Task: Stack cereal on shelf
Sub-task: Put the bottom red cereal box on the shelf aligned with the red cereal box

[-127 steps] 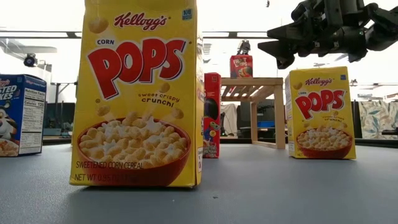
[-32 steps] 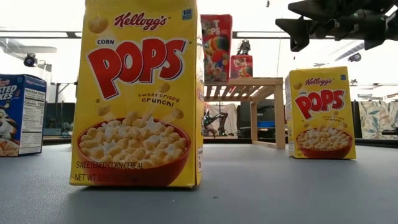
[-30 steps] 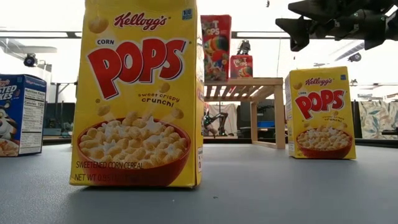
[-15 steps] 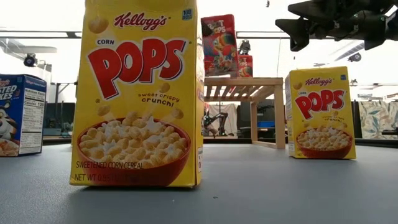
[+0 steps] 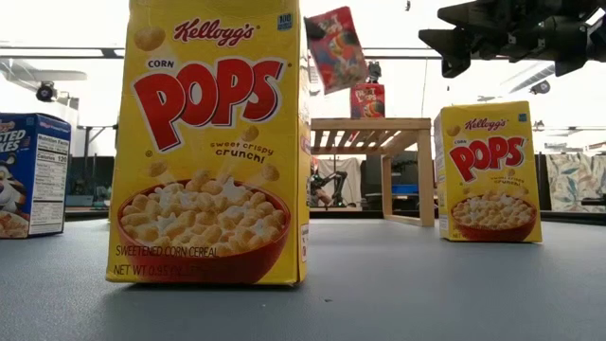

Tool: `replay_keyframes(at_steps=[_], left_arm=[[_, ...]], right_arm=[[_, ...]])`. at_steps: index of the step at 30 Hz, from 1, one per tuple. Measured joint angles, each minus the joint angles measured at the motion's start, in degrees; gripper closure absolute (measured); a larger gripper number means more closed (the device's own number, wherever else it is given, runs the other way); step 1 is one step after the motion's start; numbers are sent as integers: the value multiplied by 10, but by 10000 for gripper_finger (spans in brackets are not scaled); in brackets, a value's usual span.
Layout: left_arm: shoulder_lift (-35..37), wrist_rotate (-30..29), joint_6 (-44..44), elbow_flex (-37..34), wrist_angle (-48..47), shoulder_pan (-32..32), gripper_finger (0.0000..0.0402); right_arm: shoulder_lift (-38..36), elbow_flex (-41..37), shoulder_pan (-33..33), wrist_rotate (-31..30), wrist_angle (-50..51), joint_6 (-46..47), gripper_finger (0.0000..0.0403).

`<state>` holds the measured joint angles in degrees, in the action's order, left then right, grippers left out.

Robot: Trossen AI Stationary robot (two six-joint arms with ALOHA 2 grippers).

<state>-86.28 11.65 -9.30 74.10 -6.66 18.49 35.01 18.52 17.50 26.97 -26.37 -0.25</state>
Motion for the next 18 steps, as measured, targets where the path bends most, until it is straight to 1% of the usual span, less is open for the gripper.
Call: replay_keyframes(at_steps=[5, 7, 11, 14, 18], left_arm=[[-32, 5, -35, 65, -18, 15, 249], [-55, 22, -53, 103, -56, 21, 249], [-118, 49, -65, 190, -126, 38, 249], [-171, 67, -71, 258, -159, 54, 249], [-242, 74, -88, 363, -226, 69, 249]], right_arm=[[0, 0, 0, 0, 0, -3, 184], [0, 0, 0, 0, 0, -3, 184], [0, 0, 0, 0, 0, 3, 184], [0, 0, 0, 0, 0, 7, 184], [0, 0, 0, 0, 1, 11, 184]])
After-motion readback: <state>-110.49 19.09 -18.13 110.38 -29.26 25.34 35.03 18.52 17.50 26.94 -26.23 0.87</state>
